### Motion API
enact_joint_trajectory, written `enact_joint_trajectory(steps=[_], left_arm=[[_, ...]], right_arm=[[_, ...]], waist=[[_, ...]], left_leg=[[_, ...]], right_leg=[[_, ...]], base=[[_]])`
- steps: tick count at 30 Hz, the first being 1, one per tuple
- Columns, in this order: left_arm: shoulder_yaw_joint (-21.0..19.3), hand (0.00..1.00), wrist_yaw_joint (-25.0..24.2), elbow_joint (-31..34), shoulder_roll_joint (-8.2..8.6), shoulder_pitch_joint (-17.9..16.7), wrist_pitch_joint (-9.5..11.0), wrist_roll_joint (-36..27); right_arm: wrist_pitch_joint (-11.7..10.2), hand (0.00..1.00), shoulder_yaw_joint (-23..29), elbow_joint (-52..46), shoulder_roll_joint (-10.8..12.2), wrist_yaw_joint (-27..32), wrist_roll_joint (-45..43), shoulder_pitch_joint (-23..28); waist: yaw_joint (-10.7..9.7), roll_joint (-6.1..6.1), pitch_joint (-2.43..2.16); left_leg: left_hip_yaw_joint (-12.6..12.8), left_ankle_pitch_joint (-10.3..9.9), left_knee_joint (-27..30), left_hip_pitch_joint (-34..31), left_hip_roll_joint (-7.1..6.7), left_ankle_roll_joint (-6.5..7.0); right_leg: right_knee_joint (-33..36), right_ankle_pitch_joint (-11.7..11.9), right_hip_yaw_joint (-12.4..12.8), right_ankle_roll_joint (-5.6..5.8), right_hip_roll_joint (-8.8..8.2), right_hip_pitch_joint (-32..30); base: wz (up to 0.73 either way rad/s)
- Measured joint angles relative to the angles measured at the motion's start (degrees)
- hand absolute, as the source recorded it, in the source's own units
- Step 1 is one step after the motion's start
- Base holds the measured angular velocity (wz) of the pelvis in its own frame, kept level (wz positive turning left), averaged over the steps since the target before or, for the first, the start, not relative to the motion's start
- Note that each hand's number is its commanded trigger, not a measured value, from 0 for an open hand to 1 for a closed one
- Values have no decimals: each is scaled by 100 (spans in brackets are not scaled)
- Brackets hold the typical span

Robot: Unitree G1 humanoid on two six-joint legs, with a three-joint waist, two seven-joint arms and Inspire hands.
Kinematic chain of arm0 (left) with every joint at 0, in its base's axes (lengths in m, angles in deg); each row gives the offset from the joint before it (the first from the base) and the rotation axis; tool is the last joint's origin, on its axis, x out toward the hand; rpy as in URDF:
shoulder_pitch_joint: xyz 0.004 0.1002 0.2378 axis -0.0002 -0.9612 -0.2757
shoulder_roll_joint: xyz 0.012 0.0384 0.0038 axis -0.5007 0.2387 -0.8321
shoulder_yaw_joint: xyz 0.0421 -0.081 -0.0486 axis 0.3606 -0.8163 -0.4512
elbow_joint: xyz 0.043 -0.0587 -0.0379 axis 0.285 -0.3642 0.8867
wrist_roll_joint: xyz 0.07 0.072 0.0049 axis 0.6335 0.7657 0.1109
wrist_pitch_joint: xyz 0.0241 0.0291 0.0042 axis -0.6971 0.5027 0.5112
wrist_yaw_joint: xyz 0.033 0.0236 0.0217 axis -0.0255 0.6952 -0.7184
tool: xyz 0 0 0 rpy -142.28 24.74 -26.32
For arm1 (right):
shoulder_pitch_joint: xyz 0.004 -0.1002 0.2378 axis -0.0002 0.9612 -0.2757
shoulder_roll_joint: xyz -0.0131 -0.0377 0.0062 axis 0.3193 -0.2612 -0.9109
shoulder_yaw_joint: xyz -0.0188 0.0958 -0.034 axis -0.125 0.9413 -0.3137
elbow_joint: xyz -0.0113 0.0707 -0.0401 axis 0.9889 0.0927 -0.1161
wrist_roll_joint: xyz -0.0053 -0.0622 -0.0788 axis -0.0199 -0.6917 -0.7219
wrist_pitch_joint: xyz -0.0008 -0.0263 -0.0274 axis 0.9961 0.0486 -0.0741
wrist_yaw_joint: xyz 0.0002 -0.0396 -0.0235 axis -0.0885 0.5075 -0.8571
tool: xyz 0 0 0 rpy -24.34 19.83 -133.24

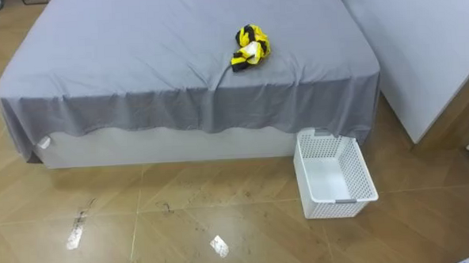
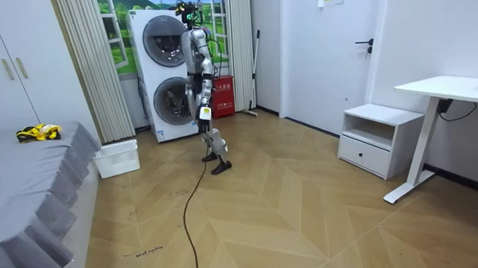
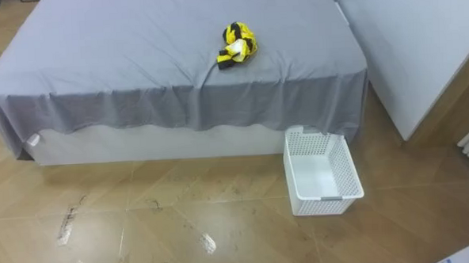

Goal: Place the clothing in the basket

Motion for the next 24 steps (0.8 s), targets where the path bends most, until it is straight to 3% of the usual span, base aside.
enact_joint_trajectory(steps=[18, 21, 24], left_arm=[[-178, 0, -375, -47, -26, 14, -127, -50], [-362, 0, -459, -43, 23, 11, -237, -209], [-402, 0, -480, 15, -23, -1, -263, -714]], right_arm=[[77, 0, 133, 74, 3, -103, 53, -2], [186, 0, 228, 71, 3, -161, 74, -6], [238, 0, 202, 46, 19, -187, 274, -4]], waist=[[-2, 43, 8], [20, 87, 8], [64, 69, 14]], left_leg=[[-6, -10, 3, -19, 11, 0], [30, -164, 288, -128, 137, -35], [67, -483, 1279, -544, 363, -141]], right_leg=[[17, 0, -8, 0, 11, -18], [128, -12, -6, -18, 91, -76], [393, -230, -97, -139, 188, -183]], base=[[0], [-8], [-10]])
